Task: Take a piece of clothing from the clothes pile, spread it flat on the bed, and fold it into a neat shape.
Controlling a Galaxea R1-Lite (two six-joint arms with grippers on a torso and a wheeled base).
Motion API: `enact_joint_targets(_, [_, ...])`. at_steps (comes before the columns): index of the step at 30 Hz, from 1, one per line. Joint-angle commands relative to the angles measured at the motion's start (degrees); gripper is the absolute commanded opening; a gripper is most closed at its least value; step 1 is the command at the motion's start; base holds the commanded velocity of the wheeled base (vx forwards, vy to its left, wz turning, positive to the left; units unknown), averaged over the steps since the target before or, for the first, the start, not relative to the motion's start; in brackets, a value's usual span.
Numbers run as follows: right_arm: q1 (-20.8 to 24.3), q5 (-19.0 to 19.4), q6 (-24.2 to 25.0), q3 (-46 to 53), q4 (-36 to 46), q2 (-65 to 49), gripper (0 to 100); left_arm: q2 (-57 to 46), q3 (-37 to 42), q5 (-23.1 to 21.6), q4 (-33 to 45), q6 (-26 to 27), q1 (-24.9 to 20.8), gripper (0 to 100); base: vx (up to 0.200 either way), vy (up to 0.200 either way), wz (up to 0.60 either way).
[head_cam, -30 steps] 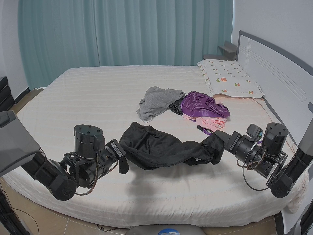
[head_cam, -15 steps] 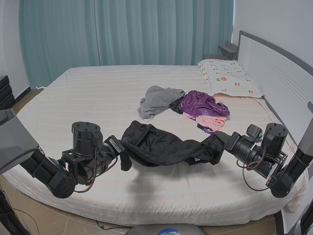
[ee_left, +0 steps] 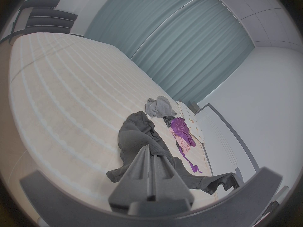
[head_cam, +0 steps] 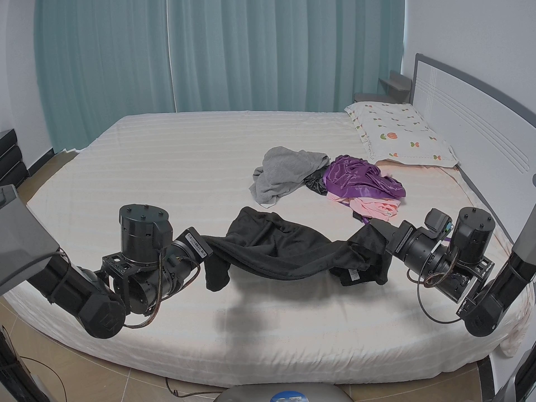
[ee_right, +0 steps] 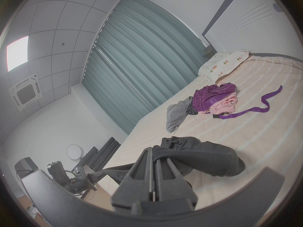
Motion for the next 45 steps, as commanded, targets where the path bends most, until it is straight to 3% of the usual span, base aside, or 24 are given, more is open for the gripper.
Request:
enact_joint_targets(1, [-0.14, -0.36, -0.09, -0.17, -0.01, -0.31, 0, -0.68, -0.01, 0.04, -0.01, 0.00, 0.01, 0, 0.000, 0.200, 0.00])
enact_joint_targets(45, [-2.08, -0.09, 0.09, -1.31, -1.15, 0.65, 0, -1.65, 0.78, 0.04, 0.08, 0.00, 0.01, 0, 0.000, 0.200, 0.00])
